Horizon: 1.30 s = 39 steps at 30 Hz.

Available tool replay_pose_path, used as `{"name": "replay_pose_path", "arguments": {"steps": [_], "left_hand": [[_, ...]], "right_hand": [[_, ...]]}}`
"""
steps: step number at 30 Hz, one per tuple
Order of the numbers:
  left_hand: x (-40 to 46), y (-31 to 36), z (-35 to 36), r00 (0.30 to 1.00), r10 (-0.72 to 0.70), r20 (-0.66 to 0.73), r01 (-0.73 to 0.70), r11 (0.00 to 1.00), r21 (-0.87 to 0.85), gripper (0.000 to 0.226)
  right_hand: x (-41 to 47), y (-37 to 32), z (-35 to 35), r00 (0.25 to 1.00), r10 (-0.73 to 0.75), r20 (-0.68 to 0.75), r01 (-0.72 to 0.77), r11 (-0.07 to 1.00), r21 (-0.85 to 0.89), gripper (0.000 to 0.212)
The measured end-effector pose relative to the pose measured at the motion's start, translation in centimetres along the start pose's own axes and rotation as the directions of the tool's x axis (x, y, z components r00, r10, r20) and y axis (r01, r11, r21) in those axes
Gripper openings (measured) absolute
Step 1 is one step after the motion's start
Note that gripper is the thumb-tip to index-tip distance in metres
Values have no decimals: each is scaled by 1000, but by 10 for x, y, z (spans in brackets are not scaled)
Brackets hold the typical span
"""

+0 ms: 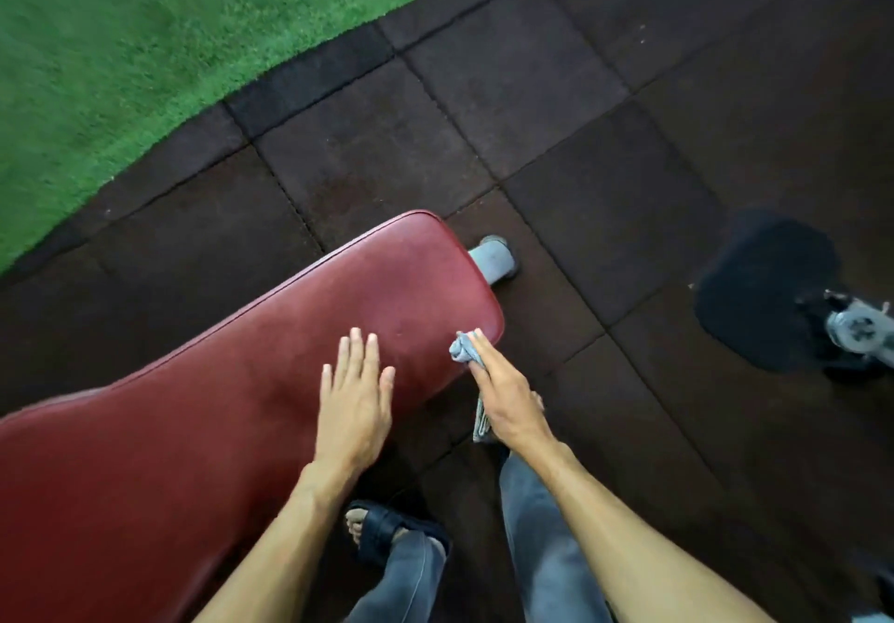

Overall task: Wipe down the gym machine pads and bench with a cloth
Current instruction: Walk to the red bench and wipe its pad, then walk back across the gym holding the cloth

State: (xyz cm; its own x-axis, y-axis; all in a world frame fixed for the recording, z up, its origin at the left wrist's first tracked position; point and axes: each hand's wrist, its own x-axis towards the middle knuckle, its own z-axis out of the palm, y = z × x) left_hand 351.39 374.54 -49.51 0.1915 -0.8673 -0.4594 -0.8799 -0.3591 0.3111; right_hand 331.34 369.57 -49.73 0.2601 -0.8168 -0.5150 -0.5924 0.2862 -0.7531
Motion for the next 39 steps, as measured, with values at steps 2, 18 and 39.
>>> {"name": "replay_pose_path", "arguments": {"steps": [2, 18, 39], "left_hand": [[-17, 39, -9, 996, 65, 59, -67, 997, 27, 77], [-47, 408, -78, 827, 378, 416, -479, 861, 172, 57], [330, 859, -179, 564, 637, 526, -820, 510, 261, 57]], "right_hand": [[-32, -5, -27, 995, 86, -45, -82, 993, 89, 45], [-147, 3, -341, 930, 287, -231, -249, 952, 180, 44], [137, -11, -768, 738, 371, -563, -171, 911, 376, 43]]}}
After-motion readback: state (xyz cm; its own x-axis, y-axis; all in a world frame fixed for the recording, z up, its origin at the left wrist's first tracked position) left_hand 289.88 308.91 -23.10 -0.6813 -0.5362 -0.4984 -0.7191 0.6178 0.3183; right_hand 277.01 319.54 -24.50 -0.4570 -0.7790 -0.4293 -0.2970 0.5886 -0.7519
